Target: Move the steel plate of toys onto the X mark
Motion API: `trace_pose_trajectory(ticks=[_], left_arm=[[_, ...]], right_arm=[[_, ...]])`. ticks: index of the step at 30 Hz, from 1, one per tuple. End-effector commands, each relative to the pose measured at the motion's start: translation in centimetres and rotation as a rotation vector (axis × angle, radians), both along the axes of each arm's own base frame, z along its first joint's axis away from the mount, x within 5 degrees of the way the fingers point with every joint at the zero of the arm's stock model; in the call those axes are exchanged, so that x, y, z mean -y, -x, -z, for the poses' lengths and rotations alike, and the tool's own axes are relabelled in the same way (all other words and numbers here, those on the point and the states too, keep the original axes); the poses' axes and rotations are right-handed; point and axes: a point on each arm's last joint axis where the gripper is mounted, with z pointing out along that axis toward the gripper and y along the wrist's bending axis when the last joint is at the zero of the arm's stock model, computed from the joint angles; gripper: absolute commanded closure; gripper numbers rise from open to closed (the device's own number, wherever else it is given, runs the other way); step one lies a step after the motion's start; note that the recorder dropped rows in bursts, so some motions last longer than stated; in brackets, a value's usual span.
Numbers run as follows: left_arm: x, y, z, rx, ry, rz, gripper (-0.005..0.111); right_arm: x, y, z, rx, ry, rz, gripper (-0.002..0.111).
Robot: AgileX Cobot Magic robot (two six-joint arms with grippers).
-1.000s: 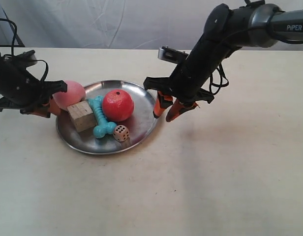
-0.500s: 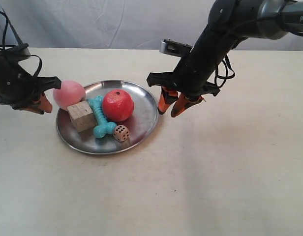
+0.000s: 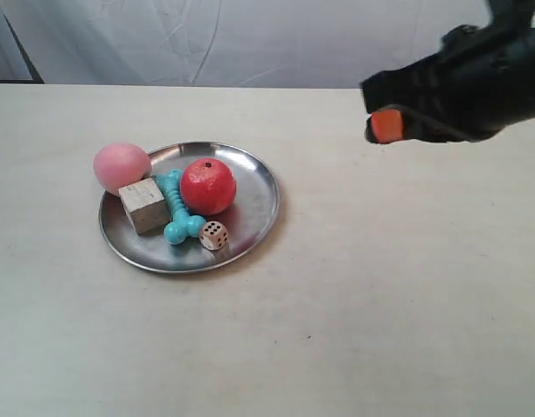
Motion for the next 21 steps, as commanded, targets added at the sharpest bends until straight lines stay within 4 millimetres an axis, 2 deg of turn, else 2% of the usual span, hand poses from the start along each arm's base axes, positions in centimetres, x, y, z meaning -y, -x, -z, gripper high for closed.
trace_pose_trajectory(ticks=[1, 6, 10, 13, 21], left_arm=[[-0.3, 5.2, -0.9, 0.156, 0.007, -0.011, 0.107], [-0.6, 9.2, -0.1, 0.267, -0.012, -0.023, 0.107], [-0.5, 12.6, 2.5, 0.284, -0.042, 0.005, 0.107], [-0.4, 14.4, 4.1, 0.296, -0.087, 0.032, 0.107], [-0.4, 18.5, 6.8, 0.321, -0.194, 0.068, 0.107]], right_arm=[[2.3, 5.9, -2.3, 0.285, -0.014, 0.042, 0.108], [4.4, 10.4, -2.5, 0.504, 0.026, 0.081, 0.108], [5.0, 12.4, -1.0, 0.542, 0.011, 0.097, 0.108], [5.3, 13.3, -0.2, 0.564, 0.011, 0.099, 0.108], [6.3, 16.1, -0.6, 0.795, 0.025, 0.105, 0.108]])
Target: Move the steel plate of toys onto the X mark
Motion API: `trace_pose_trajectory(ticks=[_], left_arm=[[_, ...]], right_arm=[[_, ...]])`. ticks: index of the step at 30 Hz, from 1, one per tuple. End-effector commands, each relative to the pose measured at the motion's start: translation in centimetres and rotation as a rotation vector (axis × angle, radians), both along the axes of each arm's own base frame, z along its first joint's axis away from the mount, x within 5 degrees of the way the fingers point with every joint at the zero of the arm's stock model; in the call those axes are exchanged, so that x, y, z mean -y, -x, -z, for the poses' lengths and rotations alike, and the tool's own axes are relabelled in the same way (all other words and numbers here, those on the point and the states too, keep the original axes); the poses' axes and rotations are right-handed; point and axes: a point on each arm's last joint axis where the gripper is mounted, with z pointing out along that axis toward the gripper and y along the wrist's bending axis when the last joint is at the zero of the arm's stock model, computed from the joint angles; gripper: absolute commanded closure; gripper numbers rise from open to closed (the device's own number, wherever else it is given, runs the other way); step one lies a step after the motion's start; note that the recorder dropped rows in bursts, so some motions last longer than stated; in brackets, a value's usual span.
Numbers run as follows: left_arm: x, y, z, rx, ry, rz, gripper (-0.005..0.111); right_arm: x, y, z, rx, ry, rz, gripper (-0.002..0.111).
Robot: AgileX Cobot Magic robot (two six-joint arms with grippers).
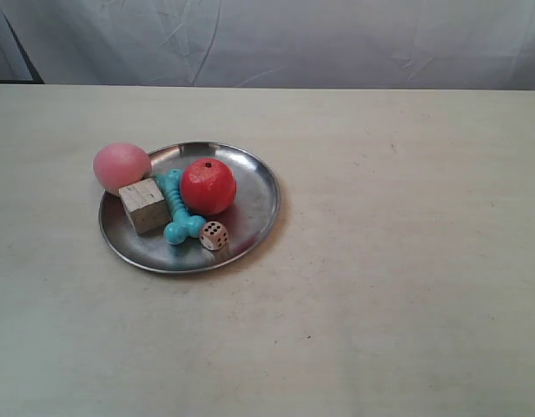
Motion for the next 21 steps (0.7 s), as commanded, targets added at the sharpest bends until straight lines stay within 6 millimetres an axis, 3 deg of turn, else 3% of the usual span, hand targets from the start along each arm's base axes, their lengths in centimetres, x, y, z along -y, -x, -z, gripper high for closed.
trace_pose_trajectory(ticks=[1, 5, 14, 18, 21], left_arm=[[-0.1, 1.6, 1.7, 0.014, -0.060, -0.007, 0.107], [0.0, 1.7, 2.2, 0.008, 0.053, 0.009, 0.107], [0.7, 1.1, 3.9, -0.091, 0.160, 0.081, 0.107], [1.8, 1.2, 4.7, -0.209, 0.366, 0.200, 0.107], [1.9, 1.2, 4.8, -0.205, 0.401, 0.216, 0.107]], right_arm=[[0.7, 1.3, 0.1, 0.133, 0.007, 0.025, 0.108], [0.7, 1.4, 1.1, 0.145, -0.039, 0.037, 0.108], [0.4, 1.5, 0.9, 0.109, -0.166, 0.015, 0.108], [0.4, 1.5, 0.9, 0.109, -0.166, 0.015, 0.108], [0.4, 1.5, 0.9, 0.109, -0.166, 0.015, 0.108]])
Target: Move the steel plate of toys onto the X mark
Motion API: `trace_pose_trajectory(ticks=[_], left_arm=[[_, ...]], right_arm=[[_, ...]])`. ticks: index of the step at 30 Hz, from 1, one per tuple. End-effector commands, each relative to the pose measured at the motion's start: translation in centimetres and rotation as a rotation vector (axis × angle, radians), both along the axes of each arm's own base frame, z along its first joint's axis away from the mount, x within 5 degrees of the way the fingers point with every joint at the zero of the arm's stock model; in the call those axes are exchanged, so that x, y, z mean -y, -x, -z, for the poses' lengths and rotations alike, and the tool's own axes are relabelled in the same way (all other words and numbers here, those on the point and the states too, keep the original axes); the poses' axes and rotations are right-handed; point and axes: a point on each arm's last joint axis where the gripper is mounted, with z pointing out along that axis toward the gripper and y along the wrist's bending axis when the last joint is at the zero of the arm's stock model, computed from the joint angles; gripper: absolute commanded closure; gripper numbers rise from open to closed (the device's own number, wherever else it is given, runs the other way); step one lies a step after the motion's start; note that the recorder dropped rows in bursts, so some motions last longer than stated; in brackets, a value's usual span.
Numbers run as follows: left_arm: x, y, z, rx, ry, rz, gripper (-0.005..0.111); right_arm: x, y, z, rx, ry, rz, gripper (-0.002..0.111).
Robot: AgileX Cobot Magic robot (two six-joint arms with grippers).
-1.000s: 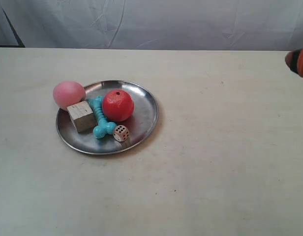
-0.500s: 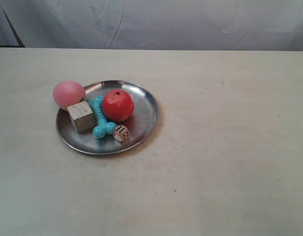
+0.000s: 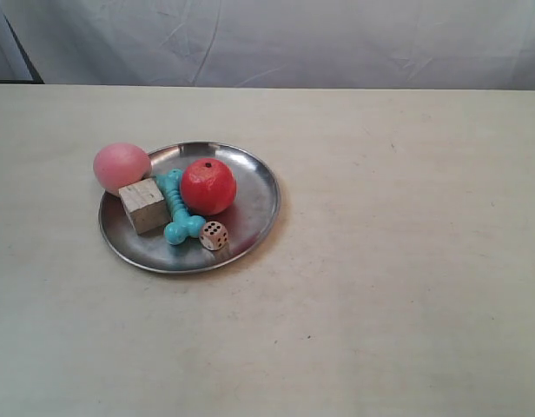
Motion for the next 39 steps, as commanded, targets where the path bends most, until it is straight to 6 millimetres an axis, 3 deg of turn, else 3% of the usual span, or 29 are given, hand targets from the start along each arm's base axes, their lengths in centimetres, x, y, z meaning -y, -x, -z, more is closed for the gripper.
trace_pose_trajectory(ticks=[1, 15, 23, 28, 36, 39], left_arm=[[0.3, 0.1, 0.2, -0.014, 0.085, 0.040, 0.107], [0.2, 0.3, 0.3, -0.008, 0.050, 0.059, 0.107], [0.2, 0.3, 0.3, -0.008, 0.050, 0.059, 0.107], [0.2, 0.3, 0.3, -0.008, 0.050, 0.059, 0.107], [0.2, 0.3, 0.3, -0.008, 0.048, 0.059, 0.107], [0.1, 0.2, 0.4, 0.011, -0.009, 0.051, 0.107]], right_arm=[[0.1, 0.0, 0.0, 0.011, -0.001, 0.008, 0.108], [0.1, 0.1, -0.1, 0.019, -0.003, 0.011, 0.108], [1.1, 3.0, -0.8, 0.188, 0.034, 0.042, 0.108], [1.7, 2.6, 2.5, 0.171, 0.104, 0.179, 0.108], [3.0, 0.8, 11.6, 0.110, -0.044, 0.386, 0.108], [3.1, 0.7, 11.9, 0.098, -0.046, 0.409, 0.108]])
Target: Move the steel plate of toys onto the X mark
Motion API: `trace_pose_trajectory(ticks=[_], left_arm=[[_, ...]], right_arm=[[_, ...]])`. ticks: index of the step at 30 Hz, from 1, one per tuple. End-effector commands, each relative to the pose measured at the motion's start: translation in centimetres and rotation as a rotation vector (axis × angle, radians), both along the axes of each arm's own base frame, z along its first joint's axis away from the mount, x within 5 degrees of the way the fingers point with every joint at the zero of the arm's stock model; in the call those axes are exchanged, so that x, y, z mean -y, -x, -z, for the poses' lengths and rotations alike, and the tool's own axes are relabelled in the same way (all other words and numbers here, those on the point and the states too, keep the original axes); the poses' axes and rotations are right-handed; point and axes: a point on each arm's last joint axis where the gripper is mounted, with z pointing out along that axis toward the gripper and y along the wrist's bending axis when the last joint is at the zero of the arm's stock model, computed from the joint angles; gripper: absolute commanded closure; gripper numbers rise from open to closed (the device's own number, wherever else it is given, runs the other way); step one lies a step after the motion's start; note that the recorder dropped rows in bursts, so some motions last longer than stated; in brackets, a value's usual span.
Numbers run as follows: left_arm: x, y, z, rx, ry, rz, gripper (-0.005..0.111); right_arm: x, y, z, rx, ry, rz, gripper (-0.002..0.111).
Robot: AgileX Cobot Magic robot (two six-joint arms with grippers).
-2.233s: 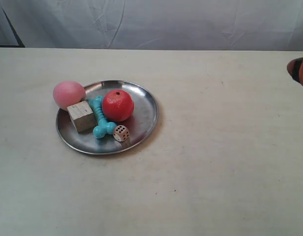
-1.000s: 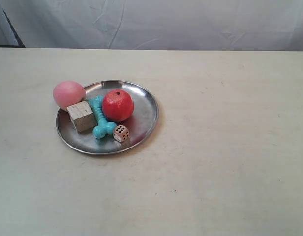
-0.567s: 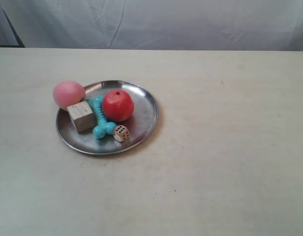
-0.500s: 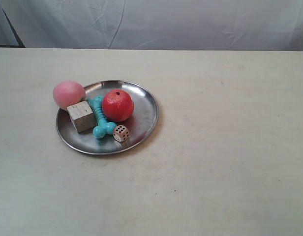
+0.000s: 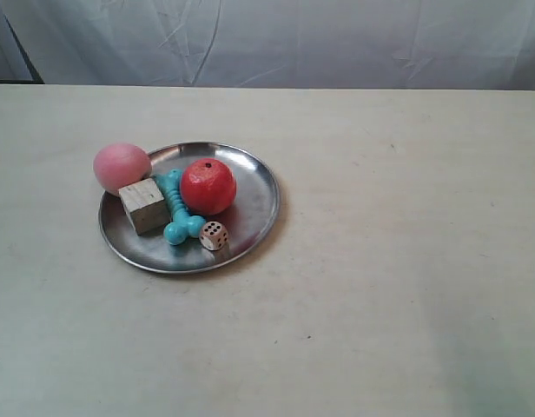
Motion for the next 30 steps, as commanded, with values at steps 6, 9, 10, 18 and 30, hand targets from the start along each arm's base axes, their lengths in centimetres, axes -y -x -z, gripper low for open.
trace_pose_trajectory(ticks=[6, 9, 10, 18, 30], left_arm=[[-1.2, -0.6, 0.1, 0.160, -0.295, -0.135, 0.107], [-1.7, -1.2, 0.8, 0.163, -0.333, -0.201, 0.107], [-1.9, -1.5, 1.3, 0.154, -0.348, -0.218, 0.107], [-2.6, -2.9, 5.1, 0.081, -0.451, -0.306, 0.107], [-3.1, -3.9, 9.8, -0.026, -0.480, -0.341, 0.107]], right_arm=[[0.2, -0.1, 1.0, -0.026, 0.017, 0.038, 0.108], [0.2, -0.1, 1.0, -0.024, 0.013, 0.039, 0.108], [0.2, -0.1, 1.0, -0.024, 0.013, 0.039, 0.108], [0.2, -0.1, 1.0, -0.024, 0.013, 0.039, 0.108], [0.2, -0.1, 1.0, -0.024, 0.013, 0.039, 0.108]])
